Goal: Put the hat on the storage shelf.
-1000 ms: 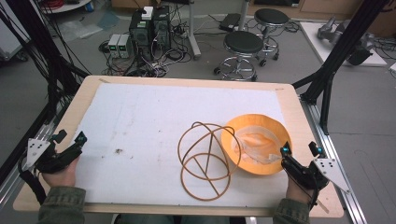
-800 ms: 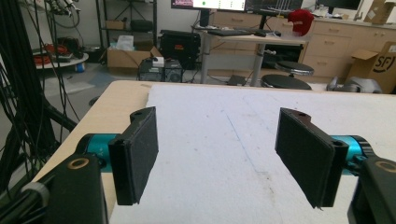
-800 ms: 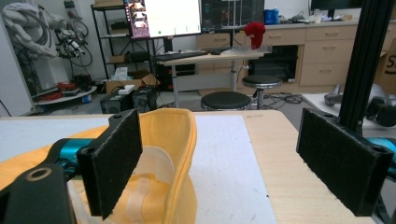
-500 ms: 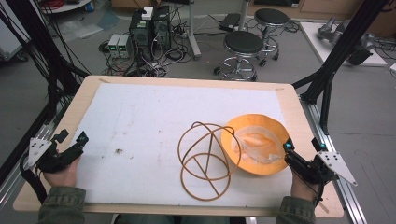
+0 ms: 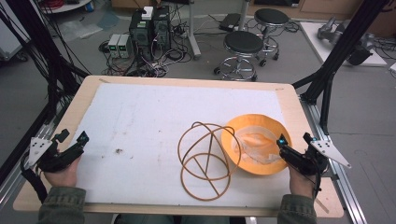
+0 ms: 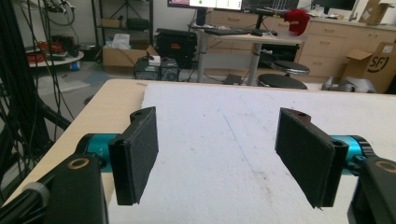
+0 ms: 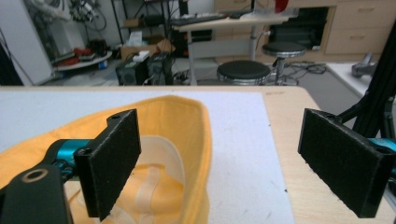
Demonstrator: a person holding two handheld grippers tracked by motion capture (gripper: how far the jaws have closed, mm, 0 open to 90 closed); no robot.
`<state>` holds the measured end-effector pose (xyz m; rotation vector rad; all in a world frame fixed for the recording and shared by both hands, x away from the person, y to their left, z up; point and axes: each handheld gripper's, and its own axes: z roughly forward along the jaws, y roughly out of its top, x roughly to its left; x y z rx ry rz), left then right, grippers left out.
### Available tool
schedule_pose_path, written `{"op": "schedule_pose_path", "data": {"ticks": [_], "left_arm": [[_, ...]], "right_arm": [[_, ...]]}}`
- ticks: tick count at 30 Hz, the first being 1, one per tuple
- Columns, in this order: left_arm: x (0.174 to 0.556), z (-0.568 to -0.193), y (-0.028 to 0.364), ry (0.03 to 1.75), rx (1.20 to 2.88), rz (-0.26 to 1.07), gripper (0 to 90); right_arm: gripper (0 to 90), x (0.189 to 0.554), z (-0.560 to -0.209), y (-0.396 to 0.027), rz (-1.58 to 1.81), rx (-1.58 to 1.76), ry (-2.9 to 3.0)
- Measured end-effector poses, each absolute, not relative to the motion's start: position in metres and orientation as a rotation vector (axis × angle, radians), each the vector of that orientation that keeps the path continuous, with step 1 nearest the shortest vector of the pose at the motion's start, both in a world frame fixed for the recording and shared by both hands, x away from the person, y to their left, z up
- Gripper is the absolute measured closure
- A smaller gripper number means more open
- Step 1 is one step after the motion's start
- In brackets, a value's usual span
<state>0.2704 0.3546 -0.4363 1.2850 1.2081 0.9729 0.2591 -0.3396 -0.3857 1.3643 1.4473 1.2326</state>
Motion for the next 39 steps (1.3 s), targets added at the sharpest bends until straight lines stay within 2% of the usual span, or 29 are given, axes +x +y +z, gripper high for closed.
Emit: {"op": "schedule_pose_path", "data": {"ticks": [13,26,27,28,29,31,32,33,35,36,37,38,39], "left_arm": [[0.271,-0.436,0.354,1.204,1.288,0.971,30.2],[0.271,-0.437,0.354,1.207,1.290,0.972,30.2],[0.271,-0.437,0.355,1.209,1.292,0.973,30.2],[0.271,-0.437,0.355,1.208,1.292,0.972,30.2],[0.271,-0.437,0.355,1.209,1.292,0.971,30.2],[0.271,-0.437,0.355,1.210,1.293,0.970,30.2],[0.271,-0.437,0.355,1.210,1.293,0.970,30.2],[0.271,-0.437,0.355,1.210,1.292,0.971,30.2],[0.271,-0.437,0.355,1.210,1.292,0.970,30.2],[0.271,-0.437,0.355,1.211,1.292,0.970,30.2],[0.271,-0.437,0.355,1.210,1.292,0.970,30.2],[0.271,-0.437,0.355,1.210,1.292,0.970,30.2],[0.271,-0.437,0.355,1.210,1.292,0.970,30.2]], "right_arm": [[12.2,0.278,-0.380,-0.335,1.125,1.492,1.564],[19.8,0.291,-0.372,-0.339,1.111,1.596,1.595],[24.1,0.292,-0.373,-0.339,1.114,1.602,1.602],[24.1,0.292,-0.373,-0.339,1.114,1.602,1.602],[33.0,0.293,-0.373,-0.340,1.131,1.615,1.614],[41.7,0.294,-0.374,-0.341,1.159,1.635,1.642],[41.7,0.294,-0.374,-0.341,1.159,1.635,1.642],[52.1,0.295,-0.375,-0.341,1.165,1.645,1.665],[63.6,0.295,-0.376,-0.341,1.151,1.651,1.676],[63.6,0.295,-0.376,-0.341,1.151,1.651,1.676],[77.0,0.295,-0.376,-0.340,1.139,1.659,1.674],[77.0,0.295,-0.376,-0.340,1.139,1.659,1.674],[86.3,0.294,-0.375,-0.339,1.136,1.672,1.670]]}}
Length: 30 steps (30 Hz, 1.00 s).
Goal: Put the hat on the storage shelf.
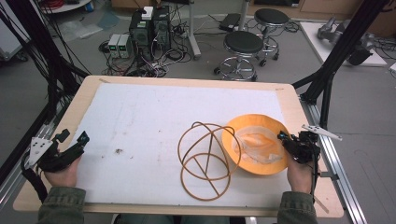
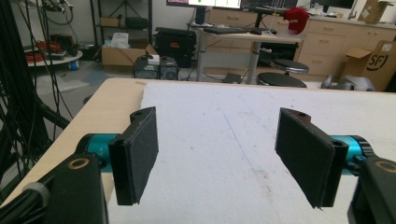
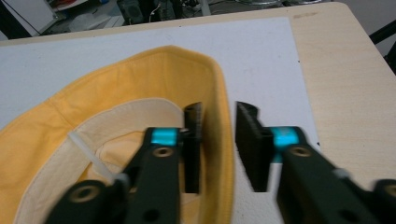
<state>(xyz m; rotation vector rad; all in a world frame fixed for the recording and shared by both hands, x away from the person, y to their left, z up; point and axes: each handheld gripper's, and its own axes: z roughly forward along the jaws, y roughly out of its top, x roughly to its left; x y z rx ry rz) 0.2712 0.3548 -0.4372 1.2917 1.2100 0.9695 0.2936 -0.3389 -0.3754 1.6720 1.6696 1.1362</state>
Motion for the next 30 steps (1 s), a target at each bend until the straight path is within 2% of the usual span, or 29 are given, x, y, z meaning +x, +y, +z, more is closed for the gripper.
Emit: {"op": "schedule_pose_path", "data": {"ticks": [30], "left_arm": [[0.2714,-0.4374,0.3539,1.198,1.298,0.963,30.3]], "right_arm": [[87.0,0.2888,-0.3741,-0.3421,1.207,1.667,1.604]]}}
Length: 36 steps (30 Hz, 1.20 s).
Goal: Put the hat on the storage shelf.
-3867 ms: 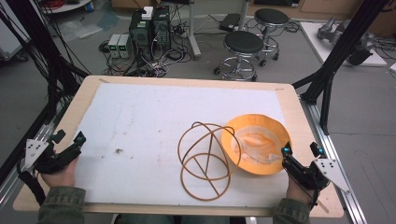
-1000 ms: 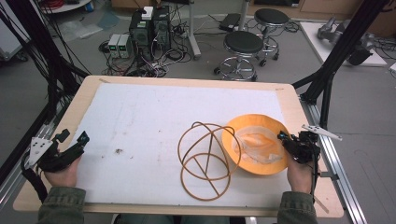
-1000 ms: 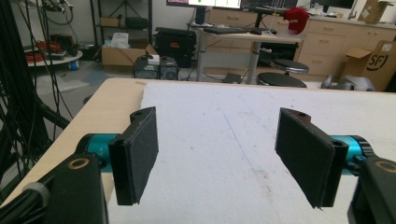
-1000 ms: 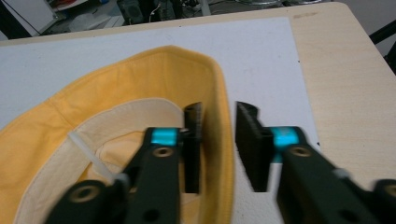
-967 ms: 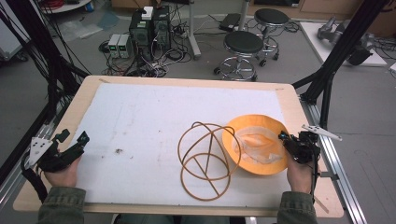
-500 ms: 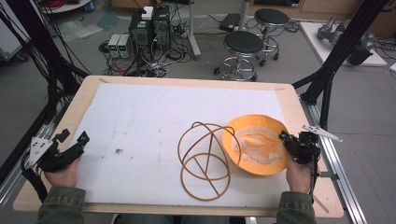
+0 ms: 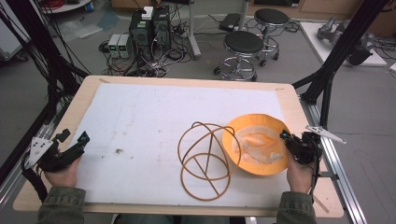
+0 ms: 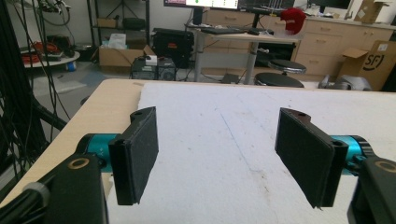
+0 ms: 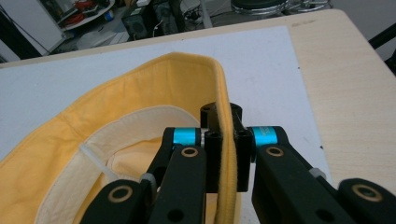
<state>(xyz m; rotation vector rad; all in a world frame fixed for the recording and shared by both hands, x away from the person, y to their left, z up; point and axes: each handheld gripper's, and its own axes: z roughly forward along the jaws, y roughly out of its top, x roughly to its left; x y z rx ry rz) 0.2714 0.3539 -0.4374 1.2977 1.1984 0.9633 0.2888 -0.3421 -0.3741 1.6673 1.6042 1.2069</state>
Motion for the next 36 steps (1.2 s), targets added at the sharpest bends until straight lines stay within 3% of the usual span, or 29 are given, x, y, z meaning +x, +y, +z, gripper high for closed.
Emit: {"op": "schedule_pose_path", "data": {"ticks": [24,36], "left_arm": [[0.272,-0.438,0.354,1.207,1.297,0.964,30.3],[0.270,-0.438,0.355,1.209,1.281,0.963,30.3]], "right_arm": [[87.0,0.272,-0.351,-0.326,1.295,1.403,1.486],[86.9,0.264,-0.311,-0.298,1.344,1.108,1.384]]}}
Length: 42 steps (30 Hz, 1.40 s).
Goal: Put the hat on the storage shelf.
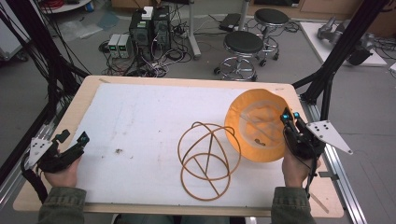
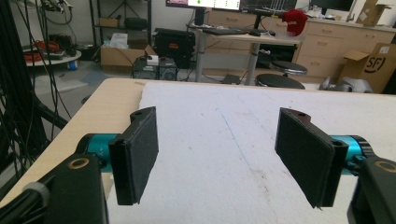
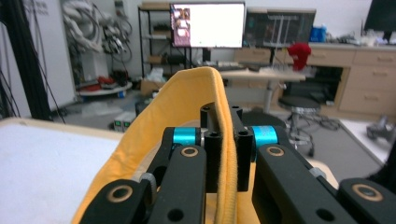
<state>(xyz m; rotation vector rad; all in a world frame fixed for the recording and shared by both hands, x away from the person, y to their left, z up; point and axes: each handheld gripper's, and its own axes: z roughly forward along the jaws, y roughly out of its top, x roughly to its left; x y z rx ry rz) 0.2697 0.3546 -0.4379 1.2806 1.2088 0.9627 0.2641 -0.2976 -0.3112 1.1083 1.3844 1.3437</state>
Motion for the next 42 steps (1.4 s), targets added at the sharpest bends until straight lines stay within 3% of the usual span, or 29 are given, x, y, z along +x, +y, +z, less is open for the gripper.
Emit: {"op": "schedule_pose_path", "data": {"ticks": [20,42], "left_arm": [[0.268,-0.438,0.354,1.208,1.274,0.973,30.3],[0.269,-0.438,0.355,1.214,1.273,0.967,30.3]], "right_arm": [[87.0,0.269,-0.274,-0.298,1.480,0.980,1.180],[86.8,0.251,-0.250,-0.264,1.514,0.831,1.229]]}}
